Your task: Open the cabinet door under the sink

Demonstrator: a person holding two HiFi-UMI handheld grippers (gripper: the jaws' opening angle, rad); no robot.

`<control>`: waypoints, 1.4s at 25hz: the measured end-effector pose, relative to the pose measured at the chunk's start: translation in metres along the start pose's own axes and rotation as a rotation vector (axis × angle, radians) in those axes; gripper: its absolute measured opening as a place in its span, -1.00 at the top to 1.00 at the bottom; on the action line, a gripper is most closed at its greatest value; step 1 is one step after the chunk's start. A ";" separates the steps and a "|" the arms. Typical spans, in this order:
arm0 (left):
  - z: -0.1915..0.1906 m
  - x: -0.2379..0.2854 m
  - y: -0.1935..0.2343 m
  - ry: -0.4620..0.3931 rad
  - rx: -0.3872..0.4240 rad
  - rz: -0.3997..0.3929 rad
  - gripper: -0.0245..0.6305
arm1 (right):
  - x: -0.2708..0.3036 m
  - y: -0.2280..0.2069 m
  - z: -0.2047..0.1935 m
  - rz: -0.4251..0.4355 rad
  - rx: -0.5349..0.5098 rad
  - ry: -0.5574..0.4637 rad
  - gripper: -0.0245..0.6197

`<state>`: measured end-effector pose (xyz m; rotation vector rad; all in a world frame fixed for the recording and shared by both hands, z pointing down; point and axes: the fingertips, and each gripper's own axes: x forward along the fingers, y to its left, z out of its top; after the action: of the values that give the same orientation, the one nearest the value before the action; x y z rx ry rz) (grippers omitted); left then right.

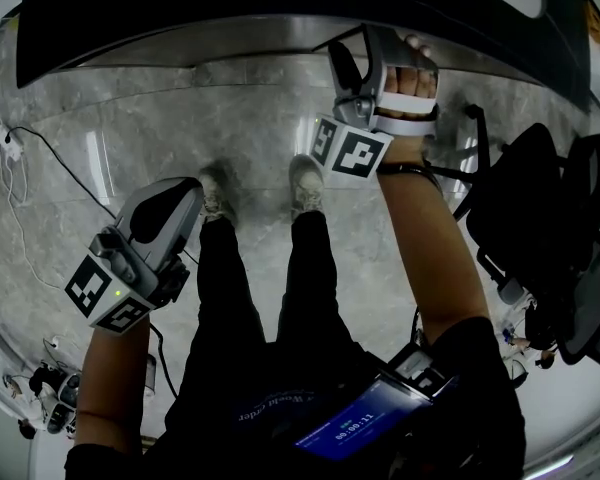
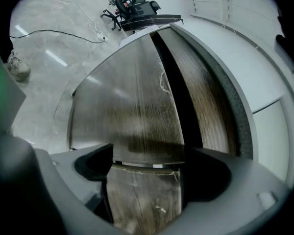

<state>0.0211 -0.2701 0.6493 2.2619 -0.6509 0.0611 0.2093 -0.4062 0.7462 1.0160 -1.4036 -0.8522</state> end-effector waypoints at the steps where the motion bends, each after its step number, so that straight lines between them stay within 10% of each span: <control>1: -0.003 -0.001 0.002 0.012 0.008 0.001 0.93 | 0.002 0.001 0.000 -0.006 -0.009 0.003 -0.50; 12: 0.003 0.008 -0.002 0.025 0.000 -0.008 0.93 | -0.004 0.002 -0.005 0.040 -0.054 0.012 -0.60; 28: 0.004 -0.006 -0.008 0.037 0.047 0.020 0.93 | -0.056 0.005 0.001 0.824 0.072 0.017 -0.38; 35: 0.008 -0.018 -0.021 0.024 0.033 0.018 0.93 | -0.092 -0.005 0.004 1.022 0.074 0.014 -0.24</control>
<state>0.0141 -0.2555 0.6254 2.2836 -0.6620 0.1083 0.2038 -0.3232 0.7073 0.2425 -1.6770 -0.0317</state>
